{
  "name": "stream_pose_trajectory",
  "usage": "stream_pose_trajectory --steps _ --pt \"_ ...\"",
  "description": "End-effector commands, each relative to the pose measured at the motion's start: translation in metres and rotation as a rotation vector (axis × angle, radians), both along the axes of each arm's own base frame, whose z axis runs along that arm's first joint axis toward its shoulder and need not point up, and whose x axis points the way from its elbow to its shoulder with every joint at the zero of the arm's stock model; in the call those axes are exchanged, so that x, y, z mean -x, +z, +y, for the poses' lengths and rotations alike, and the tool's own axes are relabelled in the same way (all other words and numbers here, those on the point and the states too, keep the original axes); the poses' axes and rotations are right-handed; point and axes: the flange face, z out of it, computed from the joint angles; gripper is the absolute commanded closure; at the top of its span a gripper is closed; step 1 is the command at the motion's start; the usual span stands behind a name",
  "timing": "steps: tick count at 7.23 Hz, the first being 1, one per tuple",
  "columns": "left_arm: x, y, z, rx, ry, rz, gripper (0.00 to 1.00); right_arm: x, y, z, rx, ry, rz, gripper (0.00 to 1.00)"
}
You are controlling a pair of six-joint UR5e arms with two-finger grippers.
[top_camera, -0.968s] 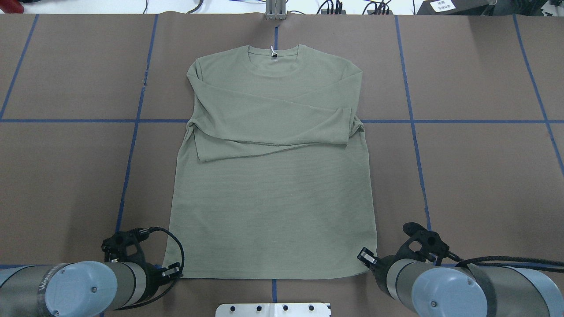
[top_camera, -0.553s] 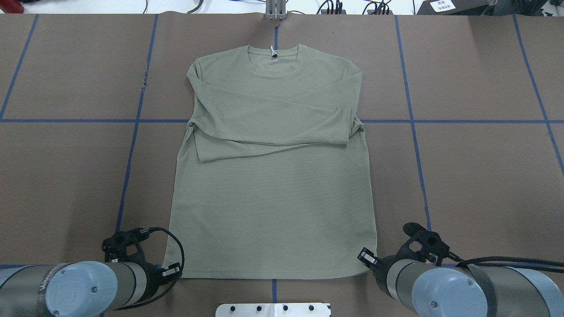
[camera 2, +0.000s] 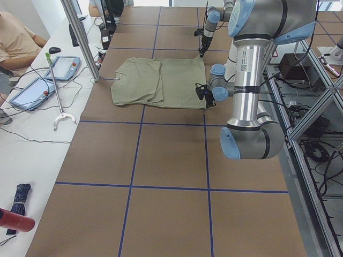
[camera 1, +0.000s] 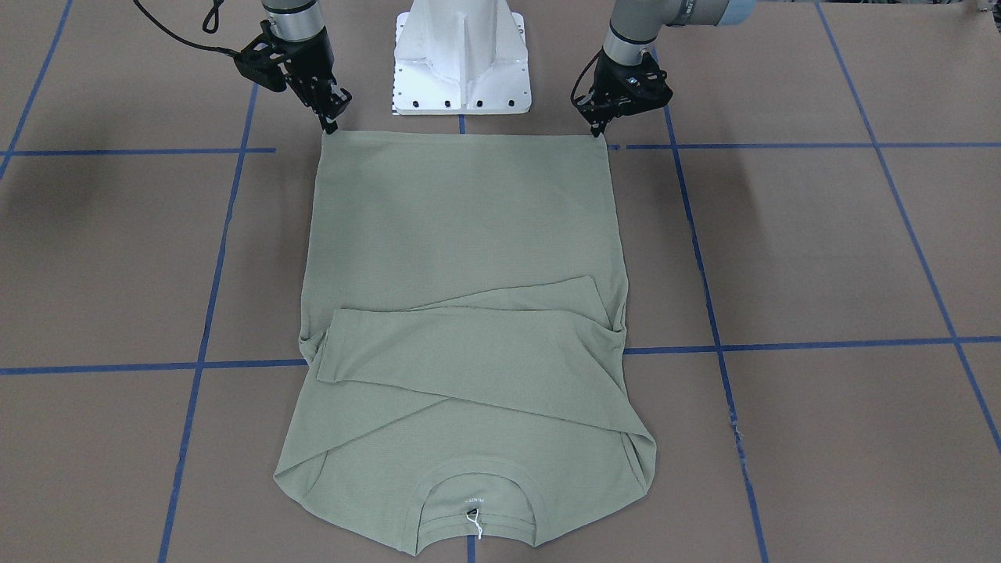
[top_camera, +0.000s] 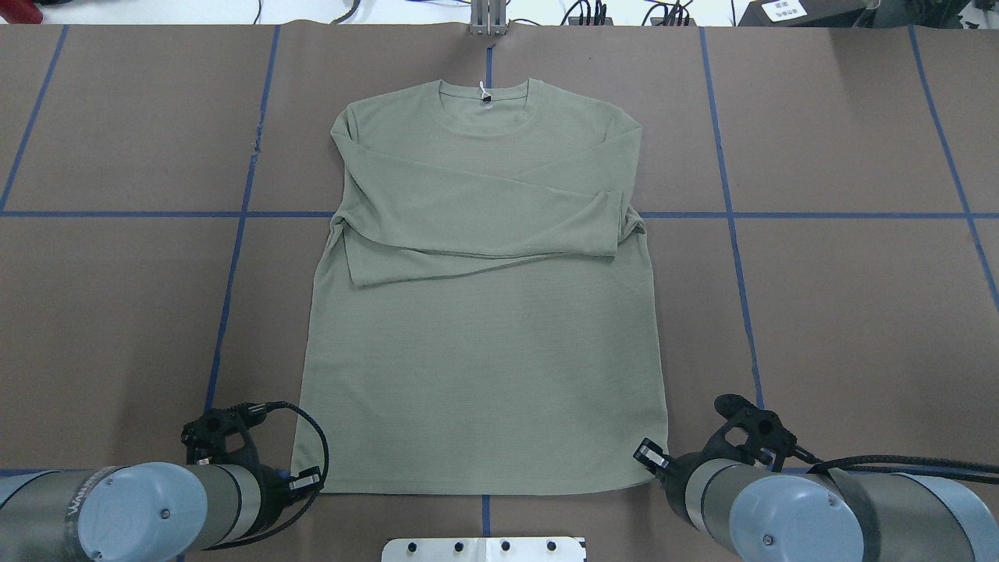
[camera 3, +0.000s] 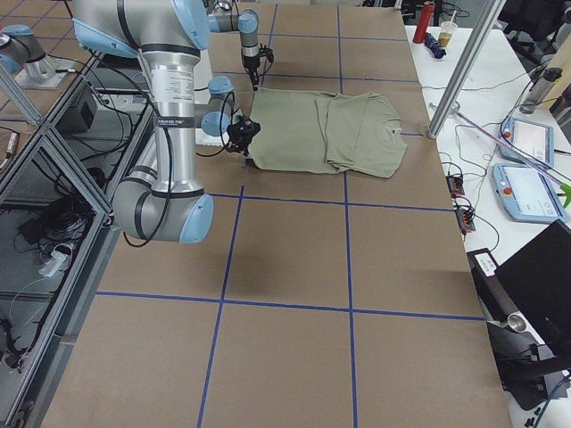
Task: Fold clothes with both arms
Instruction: 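Grasp both hem corners nearest the robot with the left and right grippers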
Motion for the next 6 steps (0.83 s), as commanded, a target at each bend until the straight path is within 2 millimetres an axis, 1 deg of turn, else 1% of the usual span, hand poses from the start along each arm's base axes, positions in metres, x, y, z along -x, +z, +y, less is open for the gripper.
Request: stream_pose_trajectory --steps 1,2,3,4,5,6 --pt "0.018 -0.028 0.001 -0.007 0.001 0.043 1.00 -0.007 -0.004 -0.002 0.001 0.003 -0.008 1.00" --pt "0.042 -0.059 0.001 -0.009 -0.005 0.074 1.00 -0.023 -0.013 -0.001 0.002 -0.002 -0.020 1.00" --pt "0.056 -0.077 0.007 -0.001 0.023 0.092 1.00 -0.040 -0.018 0.002 0.004 -0.003 -0.026 1.00" --pt "0.066 -0.094 0.012 0.023 0.049 0.136 1.00 -0.052 -0.022 0.011 0.028 -0.037 -0.018 1.00" --pt "0.078 -0.110 0.014 0.024 0.051 0.176 1.00 -0.065 -0.027 0.014 0.040 -0.051 -0.029 1.00" --pt "0.080 -0.124 0.013 0.021 0.052 0.209 1.00 -0.092 -0.028 0.016 0.041 -0.052 -0.028 1.00"
